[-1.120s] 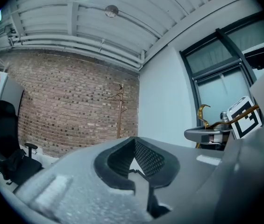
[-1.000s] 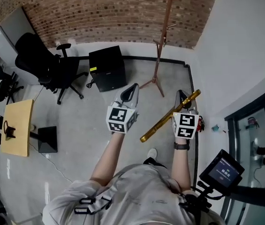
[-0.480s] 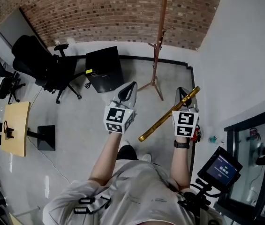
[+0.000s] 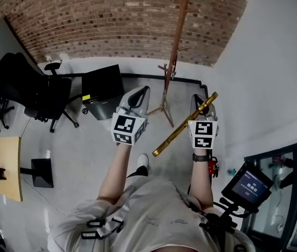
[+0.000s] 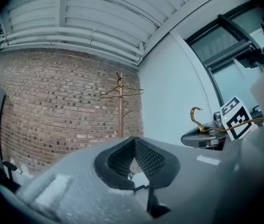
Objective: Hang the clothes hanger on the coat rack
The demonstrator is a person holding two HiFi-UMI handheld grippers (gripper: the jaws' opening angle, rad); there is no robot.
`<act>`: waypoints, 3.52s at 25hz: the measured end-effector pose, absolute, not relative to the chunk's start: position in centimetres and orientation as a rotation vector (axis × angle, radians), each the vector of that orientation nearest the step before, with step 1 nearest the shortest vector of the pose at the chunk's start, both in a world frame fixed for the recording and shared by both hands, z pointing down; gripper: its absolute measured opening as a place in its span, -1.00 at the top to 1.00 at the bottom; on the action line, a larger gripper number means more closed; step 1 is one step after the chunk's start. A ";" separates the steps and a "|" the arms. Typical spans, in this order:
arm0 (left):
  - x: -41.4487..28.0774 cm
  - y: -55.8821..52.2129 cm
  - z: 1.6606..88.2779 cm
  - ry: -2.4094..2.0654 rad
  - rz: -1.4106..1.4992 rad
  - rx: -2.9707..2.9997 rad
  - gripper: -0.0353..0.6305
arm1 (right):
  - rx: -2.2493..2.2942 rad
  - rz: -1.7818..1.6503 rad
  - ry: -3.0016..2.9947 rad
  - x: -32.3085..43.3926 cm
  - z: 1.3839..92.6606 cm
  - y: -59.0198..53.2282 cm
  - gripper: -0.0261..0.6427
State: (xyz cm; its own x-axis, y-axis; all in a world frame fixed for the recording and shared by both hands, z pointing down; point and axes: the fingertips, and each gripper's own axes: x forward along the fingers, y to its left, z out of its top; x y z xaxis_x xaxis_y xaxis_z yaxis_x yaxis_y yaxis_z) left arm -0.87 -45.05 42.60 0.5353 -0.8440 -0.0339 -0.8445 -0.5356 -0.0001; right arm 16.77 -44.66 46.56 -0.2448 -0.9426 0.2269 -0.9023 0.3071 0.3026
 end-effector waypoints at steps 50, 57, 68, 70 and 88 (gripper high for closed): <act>-7.0 -73.2 43.0 1.923 0.037 -2.520 0.89 | 1.584 -0.365 -2.115 16.8 40.6 -83.7 0.76; -6.4 -72.7 43.8 1.877 0.016 -2.586 0.89 | 1.608 -0.344 -2.107 17.3 42.2 -81.1 0.47; -4.9 -67.8 44.3 1.737 0.053 -2.722 0.89 | 1.701 -0.221 -2.074 19.0 43.5 -71.4 0.48; -4.2 -66.2 44.5 1.694 0.060 -2.759 0.89 | 1.718 -0.191 -2.112 18.8 43.9 -68.9 0.57; 3.0 -46.2 41.6 1.504 0.157 -2.809 0.89 | 1.755 0.025 -2.511 17.9 44.2 -45.7 0.91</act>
State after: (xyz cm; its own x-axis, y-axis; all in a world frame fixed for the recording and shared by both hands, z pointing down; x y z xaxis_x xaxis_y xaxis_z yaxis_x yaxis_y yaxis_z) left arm 3.05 -46.20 41.56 0.5509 -0.8321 -0.0634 -0.8273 -0.5546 0.0893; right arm 17.87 -45.71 44.17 -0.3415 -0.9371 0.0729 -0.9383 0.3444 0.0311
